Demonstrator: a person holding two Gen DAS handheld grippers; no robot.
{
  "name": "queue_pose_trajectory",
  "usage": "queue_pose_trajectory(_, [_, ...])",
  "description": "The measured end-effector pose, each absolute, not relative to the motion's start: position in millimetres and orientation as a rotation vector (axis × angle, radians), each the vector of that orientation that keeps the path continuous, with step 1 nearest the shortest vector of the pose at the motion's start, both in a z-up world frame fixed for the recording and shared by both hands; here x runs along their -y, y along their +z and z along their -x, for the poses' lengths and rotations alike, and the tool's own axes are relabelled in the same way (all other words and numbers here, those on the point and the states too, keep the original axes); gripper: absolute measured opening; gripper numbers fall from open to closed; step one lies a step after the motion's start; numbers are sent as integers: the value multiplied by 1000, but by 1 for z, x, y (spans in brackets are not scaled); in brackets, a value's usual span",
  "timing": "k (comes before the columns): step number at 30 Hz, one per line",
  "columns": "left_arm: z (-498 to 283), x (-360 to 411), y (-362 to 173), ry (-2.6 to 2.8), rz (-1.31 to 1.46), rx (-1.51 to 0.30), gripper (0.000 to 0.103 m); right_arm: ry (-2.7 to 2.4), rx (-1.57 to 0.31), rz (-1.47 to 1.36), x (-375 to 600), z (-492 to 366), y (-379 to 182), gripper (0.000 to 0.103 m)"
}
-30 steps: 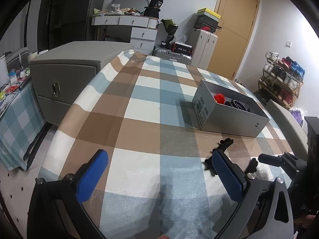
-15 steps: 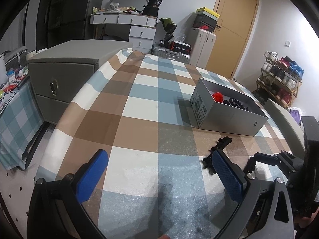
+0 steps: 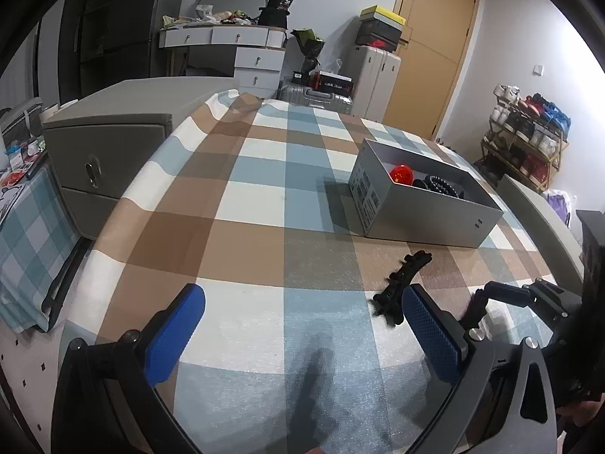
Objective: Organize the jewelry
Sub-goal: 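Grasp a long black comb clip with the right tool, then grasp the other black comb clip with the left tool while the right tool holds its clip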
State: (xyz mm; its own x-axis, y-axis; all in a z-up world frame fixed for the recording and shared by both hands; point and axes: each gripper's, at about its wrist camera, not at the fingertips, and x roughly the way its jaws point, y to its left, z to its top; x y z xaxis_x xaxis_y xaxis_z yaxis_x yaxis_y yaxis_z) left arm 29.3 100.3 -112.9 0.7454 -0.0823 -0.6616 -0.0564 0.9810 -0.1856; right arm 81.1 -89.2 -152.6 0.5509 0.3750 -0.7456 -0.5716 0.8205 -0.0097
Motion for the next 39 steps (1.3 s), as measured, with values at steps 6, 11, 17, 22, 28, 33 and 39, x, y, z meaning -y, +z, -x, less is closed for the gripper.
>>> queue_pose_trajectory(6, [-37,-92,-118,-65,178,-781,102,557,-799,172,109,-84,-146,90])
queue_pose_trajectory(11, [-42,-78,-122,-125,161,-823,101,533,-783,116,129,-85,-141,90])
queue_pose_trajectory(17, [-53,-57,-122,-160,72,-845,101,529,-792,49,151,-88,-137,36])
queue_pose_trajectory(22, [-65,-43,-124,-188,5,-872,101,504,-818,34,162,-92,-146,40])
queue_pose_trajectory(28, [-77,-29,-121,-254,-80,-876,82,535,-814,-21,175,-90,-148,52])
queue_pose_trajectory(33, [-90,-18,-130,-303,-138,-942,53,526,-802,-25,181,-90,-144,61])
queue_pose_trajectory(39, [-91,-10,-130,-309,-170,-961,38,505,-822,-54,187,-95,-146,72])
